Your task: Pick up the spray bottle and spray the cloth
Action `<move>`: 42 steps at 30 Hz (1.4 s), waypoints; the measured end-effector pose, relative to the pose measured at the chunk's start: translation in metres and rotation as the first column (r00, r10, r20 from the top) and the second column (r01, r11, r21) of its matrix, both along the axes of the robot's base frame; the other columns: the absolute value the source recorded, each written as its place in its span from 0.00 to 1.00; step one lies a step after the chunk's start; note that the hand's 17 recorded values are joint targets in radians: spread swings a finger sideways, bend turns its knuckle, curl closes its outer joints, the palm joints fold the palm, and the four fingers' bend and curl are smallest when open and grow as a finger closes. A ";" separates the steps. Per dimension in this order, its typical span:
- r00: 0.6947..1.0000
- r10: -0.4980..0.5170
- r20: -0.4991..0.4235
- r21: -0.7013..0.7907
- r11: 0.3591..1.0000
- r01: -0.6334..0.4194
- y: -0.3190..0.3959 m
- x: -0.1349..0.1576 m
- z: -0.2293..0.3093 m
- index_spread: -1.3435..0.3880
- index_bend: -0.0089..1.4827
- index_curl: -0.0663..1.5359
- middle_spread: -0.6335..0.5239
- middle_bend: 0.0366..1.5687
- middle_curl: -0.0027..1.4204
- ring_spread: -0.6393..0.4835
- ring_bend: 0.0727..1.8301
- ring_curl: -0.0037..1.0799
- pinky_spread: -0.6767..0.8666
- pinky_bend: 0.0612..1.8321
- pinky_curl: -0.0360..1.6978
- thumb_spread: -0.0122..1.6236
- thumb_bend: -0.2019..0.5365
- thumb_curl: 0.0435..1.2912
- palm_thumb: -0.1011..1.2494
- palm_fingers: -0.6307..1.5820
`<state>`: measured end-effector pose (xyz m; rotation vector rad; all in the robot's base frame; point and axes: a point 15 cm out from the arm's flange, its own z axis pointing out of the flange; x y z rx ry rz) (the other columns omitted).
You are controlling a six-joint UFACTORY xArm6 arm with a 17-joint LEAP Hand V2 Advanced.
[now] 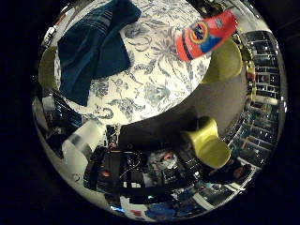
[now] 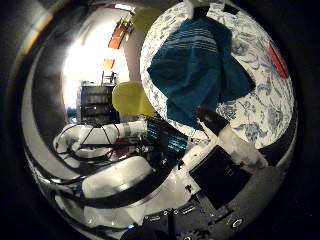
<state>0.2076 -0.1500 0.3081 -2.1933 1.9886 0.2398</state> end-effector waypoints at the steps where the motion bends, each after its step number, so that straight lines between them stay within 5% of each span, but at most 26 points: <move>1: 1.000 -0.024 0.010 0.006 1.000 0.024 -0.006 -0.003 0.001 0.54 0.11 0.24 0.54 0.11 0.24 0.73 0.09 0.21 0.69 0.30 0.04 0.59 0.23 0.30 0.68 0.42; 8: 0.966 -0.217 0.138 0.088 0.974 0.206 -0.048 -0.006 0.023 0.56 0.11 0.22 0.53 0.14 0.25 0.73 0.12 0.23 0.69 0.32 0.03 0.60 0.24 0.29 0.65 0.43; 21: 0.817 -0.527 0.234 0.356 0.828 0.432 -0.145 -0.031 0.043 0.60 0.11 0.22 0.57 0.16 0.26 0.73 0.15 0.25 0.68 0.37 0.02 0.61 0.24 0.28 0.62 0.41; 30: 0.688 -0.674 0.268 0.549 0.694 0.466 -0.182 -0.033 0.011 0.65 0.10 0.20 0.71 0.14 0.24 0.78 0.15 0.25 0.69 0.42 0.03 0.61 0.23 0.25 0.57 0.29; 42: 0.549 -0.778 0.306 0.653 0.591 0.474 -0.224 -0.010 -0.037 0.66 0.11 0.20 0.74 0.15 0.24 0.80 0.16 0.25 0.70 0.41 0.05 0.61 0.24 0.23 0.55 0.28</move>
